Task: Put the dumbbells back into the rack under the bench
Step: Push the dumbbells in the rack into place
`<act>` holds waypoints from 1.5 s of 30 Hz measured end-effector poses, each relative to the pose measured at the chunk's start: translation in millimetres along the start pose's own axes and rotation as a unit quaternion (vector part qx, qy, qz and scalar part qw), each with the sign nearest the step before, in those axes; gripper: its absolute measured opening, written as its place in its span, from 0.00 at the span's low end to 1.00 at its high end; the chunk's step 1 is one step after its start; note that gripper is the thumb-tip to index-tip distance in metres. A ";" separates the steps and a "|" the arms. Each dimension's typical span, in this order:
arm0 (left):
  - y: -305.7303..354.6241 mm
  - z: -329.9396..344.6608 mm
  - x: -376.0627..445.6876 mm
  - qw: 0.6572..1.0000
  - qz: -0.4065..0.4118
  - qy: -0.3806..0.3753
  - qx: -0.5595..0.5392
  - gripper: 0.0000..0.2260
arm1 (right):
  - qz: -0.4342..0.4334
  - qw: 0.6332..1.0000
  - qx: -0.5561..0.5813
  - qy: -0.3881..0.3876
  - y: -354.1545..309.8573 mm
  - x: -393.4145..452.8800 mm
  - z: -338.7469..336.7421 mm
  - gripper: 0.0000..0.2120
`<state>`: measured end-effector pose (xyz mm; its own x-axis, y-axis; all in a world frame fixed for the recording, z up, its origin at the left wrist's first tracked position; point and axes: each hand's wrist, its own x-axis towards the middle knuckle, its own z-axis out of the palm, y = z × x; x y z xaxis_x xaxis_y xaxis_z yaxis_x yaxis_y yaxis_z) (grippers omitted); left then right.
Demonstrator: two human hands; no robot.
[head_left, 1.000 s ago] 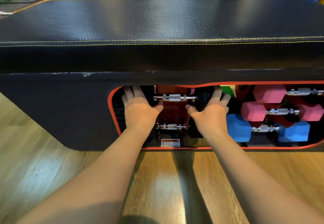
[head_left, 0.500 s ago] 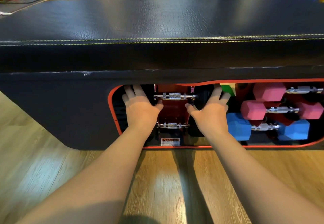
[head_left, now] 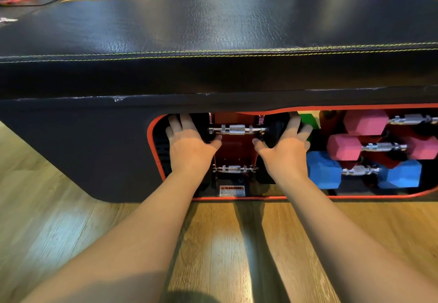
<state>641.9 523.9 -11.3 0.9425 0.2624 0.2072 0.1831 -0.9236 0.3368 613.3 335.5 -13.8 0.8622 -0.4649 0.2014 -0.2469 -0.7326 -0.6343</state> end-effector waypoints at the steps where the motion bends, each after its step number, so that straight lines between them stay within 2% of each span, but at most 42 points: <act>1: -0.4 1.1 -0.1 1.000 0.002 0.008 -0.002 0.39 | -0.001 1.000 -0.002 0.000 0.2 0.4 0.0 0.45; 6: -1.6 4.7 1.0 1.000 -0.003 -0.002 -0.007 0.40 | 0.006 1.000 -0.010 -0.005 1.0 2.4 -0.8 0.46; 8: -1.2 5.2 0.5 1.000 0.008 0.018 -0.009 0.38 | 0.000 1.000 -0.009 -0.003 1.6 1.7 -0.9 0.46; 11: -1.4 5.1 -0.2 1.000 -0.003 -0.008 -0.027 0.41 | -0.005 1.000 -0.017 0.005 1.9 0.4 -1.2 0.47; 15: -4.7 2.8 -8.0 0.986 -0.064 -0.024 -0.152 0.56 | -0.021 0.999 -0.039 0.006 4.2 -1.8 -2.9 0.48; 19: -9.7 7.3 -17.8 0.954 -0.069 0.020 -0.291 0.56 | -0.042 0.999 -0.031 0.012 9.9 -4.7 -3.8 0.51; 21: -11.5 12.2 -24.6 0.943 -0.080 0.025 -0.322 0.57 | -0.038 0.999 -0.015 0.007 13.8 -8.4 -1.2 0.56; 26: -17.9 25.8 -41.6 0.947 -0.113 -0.007 -0.300 0.59 | -0.020 0.999 0.037 0.008 20.9 -15.7 7.5 0.63; 30: -23.9 32.8 -45.6 0.948 -0.126 -0.024 -0.290 0.60 | 0.021 0.988 0.150 0.032 32.1 -17.2 12.1 0.64; 32: -26.9 36.8 -47.7 0.955 -0.117 -0.036 -0.269 0.61 | 0.053 0.985 0.160 0.037 41.9 -20.3 16.2 0.63; 37: -32.7 53.4 -49.1 0.970 -0.115 -0.080 -0.198 0.61 | 0.093 0.994 0.054 -0.025 60.6 -27.6 34.1 0.59; 41: -31.2 70.5 -49.4 0.982 -0.092 -0.110 -0.124 0.55 | 0.080 0.991 -0.052 -0.089 68.6 -32.9 48.3 0.59; 45: -31.3 87.2 -47.3 0.985 -0.082 -0.132 -0.076 0.52 | 0.076 0.983 -0.117 -0.121 71.1 -32.3 61.9 0.59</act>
<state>615.9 516.0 -111.8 0.9474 0.3037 -0.1013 0.3137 -0.8171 0.4837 595.2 329.3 -111.6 0.8805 -0.4667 -0.0832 -0.4514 -0.7717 -0.4480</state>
